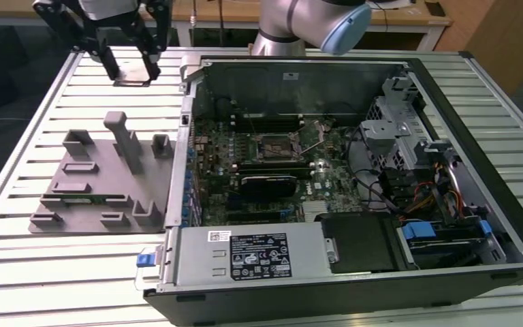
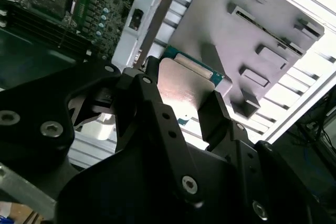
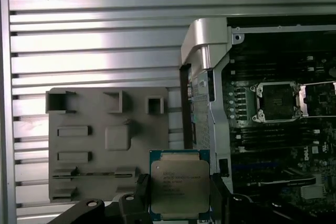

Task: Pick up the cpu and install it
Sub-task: 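Pick up the cpu and move it towards the insertion slot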

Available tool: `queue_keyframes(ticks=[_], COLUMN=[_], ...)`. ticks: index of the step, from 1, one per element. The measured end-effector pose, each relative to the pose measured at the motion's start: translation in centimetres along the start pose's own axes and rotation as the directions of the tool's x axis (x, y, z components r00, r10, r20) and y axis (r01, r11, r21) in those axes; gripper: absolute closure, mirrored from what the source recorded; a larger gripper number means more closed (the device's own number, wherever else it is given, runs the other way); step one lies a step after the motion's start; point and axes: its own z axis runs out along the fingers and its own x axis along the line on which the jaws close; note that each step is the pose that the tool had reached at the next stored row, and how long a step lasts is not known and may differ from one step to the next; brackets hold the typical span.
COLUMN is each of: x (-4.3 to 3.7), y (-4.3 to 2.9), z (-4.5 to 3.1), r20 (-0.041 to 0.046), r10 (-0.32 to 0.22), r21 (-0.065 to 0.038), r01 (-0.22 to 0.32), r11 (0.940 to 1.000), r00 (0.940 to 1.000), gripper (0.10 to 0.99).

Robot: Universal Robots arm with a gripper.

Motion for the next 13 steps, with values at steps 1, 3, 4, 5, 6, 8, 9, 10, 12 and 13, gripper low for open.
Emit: queue_keyframes(ticks=[1, 3, 4, 5, 6, 8, 9, 10, 12, 13], x=[-0.4, -1.12, -1.48, -1.79, -2.09, -2.74, -3.04, -3.32, -3.88, -4.16], y=[0.03, 0.08, 0.1, 0.12, 0.15, 0.19, 0.21, 0.22, 0.25, 0.27], z=[0.03, 0.09, 0.13, 0.17, 0.22, 0.36, 0.45, 0.55, 0.77, 0.87], r20=[-0.0001, -0.0006, -0.0009, -0.0013, -0.0014, -0.0019, -0.0024, -0.0027, -0.0036, -0.0041], r10=[0.0, 0.0, 0.0, 0.0, 0.0, 0.0, 0.0, 0.0, 0.0, 0.0], r21=[0.0, 0.0, 0.0, 0.0, 0.0, 0.0, 0.0, 0.0, 0.0, 0.0], r01=[0.0, 0.0, 0.0, 0.0, 0.0, 0.0, 0.0, 0.0, 0.0, 0.0], r11=[1.0, 1.0, 1.0, 1.0, 1.0, 1.0, 1.0, 1.0, 1.0, 1.0], r00=[1.0, 1.0, 1.0, 1.0, 1.0, 1.0, 1.0, 1.0, 1.0, 1.0], gripper=[0.545, 0.545, 0.545, 0.545, 0.545, 0.545, 0.545, 0.545, 0.545, 0.545])
